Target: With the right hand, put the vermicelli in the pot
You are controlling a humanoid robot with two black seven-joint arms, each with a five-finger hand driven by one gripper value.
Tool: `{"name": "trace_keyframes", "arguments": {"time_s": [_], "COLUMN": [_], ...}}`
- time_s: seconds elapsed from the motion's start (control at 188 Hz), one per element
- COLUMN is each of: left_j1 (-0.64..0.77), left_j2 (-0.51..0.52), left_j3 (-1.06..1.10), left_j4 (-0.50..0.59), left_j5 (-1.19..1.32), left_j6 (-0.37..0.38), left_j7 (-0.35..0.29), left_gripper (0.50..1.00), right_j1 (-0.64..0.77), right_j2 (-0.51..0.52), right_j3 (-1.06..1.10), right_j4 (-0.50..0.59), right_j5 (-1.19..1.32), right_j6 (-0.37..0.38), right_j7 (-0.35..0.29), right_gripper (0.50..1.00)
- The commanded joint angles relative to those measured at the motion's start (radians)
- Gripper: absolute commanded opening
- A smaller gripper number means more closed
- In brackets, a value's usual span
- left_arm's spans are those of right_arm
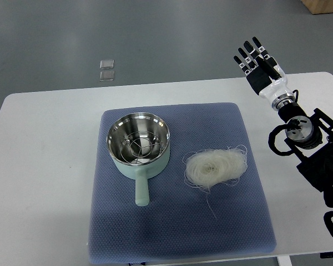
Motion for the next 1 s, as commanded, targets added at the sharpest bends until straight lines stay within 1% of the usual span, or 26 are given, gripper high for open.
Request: {"name": "trace_keyframes", "arguments": {"time_s": [0.0,0.398,0.504,0.563,0.616,0.701,0.775,0.865,0.881,0.95,0.993], "left_j1": [-0.001,0.001,0.001,0.001,0.001,0.001,-0.001,-0.001,-0.001,-0.001,-0.001], "left_j2": [0.000,0.000,0.000,0.000,0.000,0.000,0.000,0.000,0.000,0.000,0.000], "left_j3": [0.001,-0.003,-0.002,-0.002,-0.002,-0.002,-0.002,-0.002,-0.002,-0.002,-0.002], "left_j4": [-0.001,-0.004,-0.006,-0.007,-0.010,-0.027,-0.035,-0.040,-0.041,-0.049,-0.050], "left_j5": [0.000,-0.002,-0.002,-0.002,-0.002,-0.003,-0.003,-0.002,-0.002,-0.002,-0.002], "left_j6": [0.000,-0.001,-0.001,-0.001,-0.001,-0.001,-0.001,-0.003,-0.003,-0.003,-0.003], "left_j7": [0.000,0.000,0.000,0.000,0.000,0.000,0.000,0.000,0.000,0.000,0.000], "left_gripper": [1.000,1.000,1.000,1.000,1.000,1.000,1.000,1.000,1.000,1.000,1.000], "right_j1": [0.000,0.000,0.019,0.046,0.074,0.109,0.157,0.241,0.252,0.332,0.382], "right_j2": [0.006,0.009,-0.004,-0.017,-0.039,-0.108,-0.178,-0.292,-0.304,-0.375,-0.402], "right_j3": [-0.001,-0.007,-0.070,-0.125,-0.165,-0.242,-0.338,-0.449,-0.459,-0.528,-0.573], "right_j4": [0.000,0.001,0.006,0.020,0.038,0.095,0.169,0.281,0.293,0.380,0.428], "right_j5": [-0.003,-0.013,-0.047,-0.110,-0.191,-0.394,-0.662,-1.021,-1.052,-1.233,-1.287], "right_j6": [0.000,0.003,0.028,0.044,0.055,0.094,0.160,0.255,0.264,0.347,0.347], "right_j7": [0.000,-0.002,-0.005,-0.005,-0.005,-0.008,-0.008,-0.008,-0.008,-0.008,-0.011], "right_gripper": [0.960,0.960,0.960,0.960,0.960,0.960,0.960,0.960,0.962,0.960,0.962]}}
